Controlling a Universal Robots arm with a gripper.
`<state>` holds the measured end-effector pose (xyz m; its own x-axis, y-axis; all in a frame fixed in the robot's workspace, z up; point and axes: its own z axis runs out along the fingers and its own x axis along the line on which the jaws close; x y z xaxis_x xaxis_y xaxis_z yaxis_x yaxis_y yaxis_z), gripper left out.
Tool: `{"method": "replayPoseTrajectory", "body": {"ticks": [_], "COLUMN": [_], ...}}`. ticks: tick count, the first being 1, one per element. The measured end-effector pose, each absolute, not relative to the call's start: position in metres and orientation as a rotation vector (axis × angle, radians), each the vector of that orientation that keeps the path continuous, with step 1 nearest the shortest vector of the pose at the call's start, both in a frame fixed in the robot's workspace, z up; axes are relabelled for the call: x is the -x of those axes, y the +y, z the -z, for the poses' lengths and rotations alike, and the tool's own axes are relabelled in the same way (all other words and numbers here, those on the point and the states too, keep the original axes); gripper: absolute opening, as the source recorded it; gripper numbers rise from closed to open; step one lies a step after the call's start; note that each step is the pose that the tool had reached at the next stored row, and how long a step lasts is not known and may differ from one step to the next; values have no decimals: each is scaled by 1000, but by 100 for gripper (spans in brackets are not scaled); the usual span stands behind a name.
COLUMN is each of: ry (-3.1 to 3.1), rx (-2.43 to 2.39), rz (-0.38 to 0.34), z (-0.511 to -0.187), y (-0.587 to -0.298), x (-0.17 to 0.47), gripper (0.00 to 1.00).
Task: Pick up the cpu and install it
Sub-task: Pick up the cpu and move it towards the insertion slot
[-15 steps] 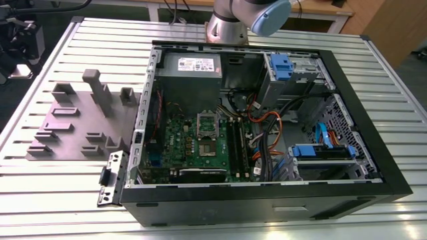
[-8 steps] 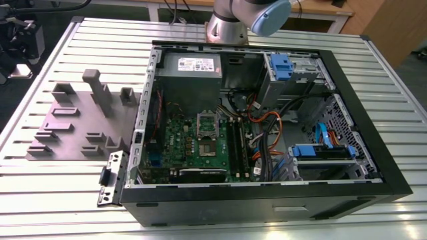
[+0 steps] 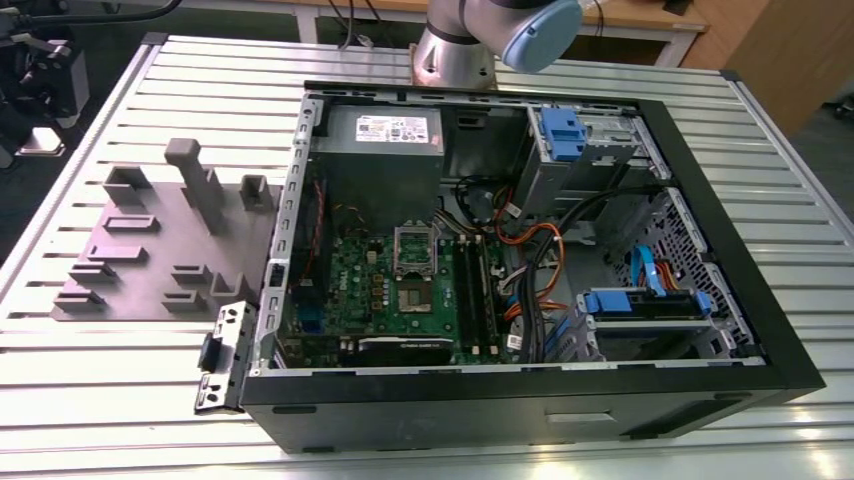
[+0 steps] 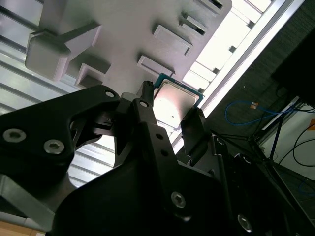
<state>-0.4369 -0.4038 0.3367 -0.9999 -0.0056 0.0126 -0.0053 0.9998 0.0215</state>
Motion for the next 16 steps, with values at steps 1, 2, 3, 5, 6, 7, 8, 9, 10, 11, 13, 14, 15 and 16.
{"method": "replayPoseTrajectory", "body": {"ticks": [1, 2, 3, 5, 6, 7, 8, 9, 10, 11, 13, 14, 15, 16], "ry": [-3129, -3129, -3129, -3129, -3129, -3129, -3129, -3128, -3129, -3129, -3129, -3129, -3129, -3129], "rx": [-8, -9, -8, -8, -9, -9, -8, -9, -8, -8, -9, -8, -9, -9], "rz": [34, 34, 34, 34, 34, 34, 34, 33, 33, 34, 34, 34, 34, 34], "z": [-337, -337, -337, -337, -337, -337, -337, -338, -338, -338, -338, -338, -339, -339], "y": [-404, -404, -404, -404, -404, -404, -404, -404, -404, -404, -404, -404, -404, -404], "x": [437, 437, 437, 437, 437, 437, 437, 437, 437, 437, 437, 437, 437, 437], "gripper": [47, 47, 47, 47, 47, 47, 47, 47, 47, 47, 47, 47, 47, 47]}}
